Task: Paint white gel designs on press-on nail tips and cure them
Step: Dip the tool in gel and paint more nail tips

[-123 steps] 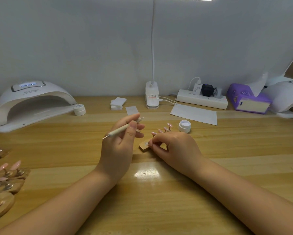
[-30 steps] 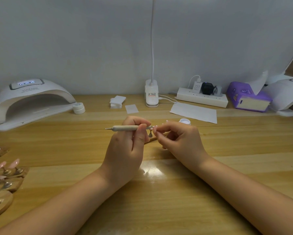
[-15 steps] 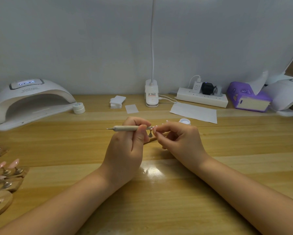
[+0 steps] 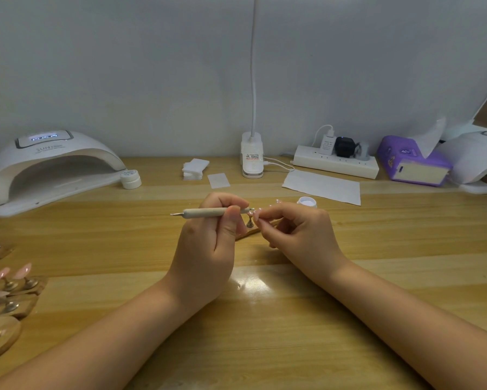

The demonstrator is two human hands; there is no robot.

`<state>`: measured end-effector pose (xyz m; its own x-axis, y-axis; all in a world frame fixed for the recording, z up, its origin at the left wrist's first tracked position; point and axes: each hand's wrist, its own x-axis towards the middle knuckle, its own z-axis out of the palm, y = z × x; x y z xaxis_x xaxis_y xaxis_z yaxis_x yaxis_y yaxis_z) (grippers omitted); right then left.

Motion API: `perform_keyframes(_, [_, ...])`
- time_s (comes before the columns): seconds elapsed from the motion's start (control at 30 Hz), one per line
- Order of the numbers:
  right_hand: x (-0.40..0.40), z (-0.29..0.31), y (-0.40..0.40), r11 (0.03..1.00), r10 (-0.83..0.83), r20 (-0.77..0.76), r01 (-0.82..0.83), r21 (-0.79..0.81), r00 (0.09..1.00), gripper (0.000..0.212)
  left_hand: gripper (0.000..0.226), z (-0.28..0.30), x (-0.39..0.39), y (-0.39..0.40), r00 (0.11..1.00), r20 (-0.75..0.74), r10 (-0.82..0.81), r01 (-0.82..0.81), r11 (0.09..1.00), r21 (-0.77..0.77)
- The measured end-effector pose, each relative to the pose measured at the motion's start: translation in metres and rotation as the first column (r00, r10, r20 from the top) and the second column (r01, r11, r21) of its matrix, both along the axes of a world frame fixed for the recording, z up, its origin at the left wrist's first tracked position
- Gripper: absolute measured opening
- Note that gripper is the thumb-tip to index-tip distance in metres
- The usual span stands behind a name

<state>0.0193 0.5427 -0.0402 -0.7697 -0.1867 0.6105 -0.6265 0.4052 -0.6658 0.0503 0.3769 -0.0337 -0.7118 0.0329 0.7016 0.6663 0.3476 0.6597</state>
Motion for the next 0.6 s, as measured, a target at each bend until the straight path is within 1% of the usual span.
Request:
perform_keyframes(0.2, [0.0004, 0.0003, 0.0000, 1.000, -0.005, -0.002, 0.005, -0.002, 1.000, 0.006, 0.019, 0.0028, 0.0021, 0.0013, 0.998, -0.053, -0.020, 0.024, 0.997, 0.068])
perform_keyframes(0.33, [0.0013, 0.0009, 0.0004, 1.000, -0.006, 0.003, 0.006, 0.014, 1.000, 0.007, 0.014, 0.0042, 0.0029, 0.0023, 0.998, -0.054, -0.035, 0.039, 0.995, 0.092])
perform_keyframes(0.43, [0.0013, 0.0015, 0.0006, 1.000, -0.006, 0.008, 0.006, 0.018, 1.000, 0.007, 0.014, 0.0039, 0.0022, 0.0017, 0.999, -0.041, -0.027, 0.030, 0.997, 0.069])
perform_keyframes(0.6, [0.0007, 0.0007, 0.0005, 1.000, -0.006, 0.009, 0.006, 0.007, 1.000, 0.008, 0.023, 0.0015, 0.0013, 0.0019, 1.000, -0.017, -0.011, 0.011, 1.000, 0.025])
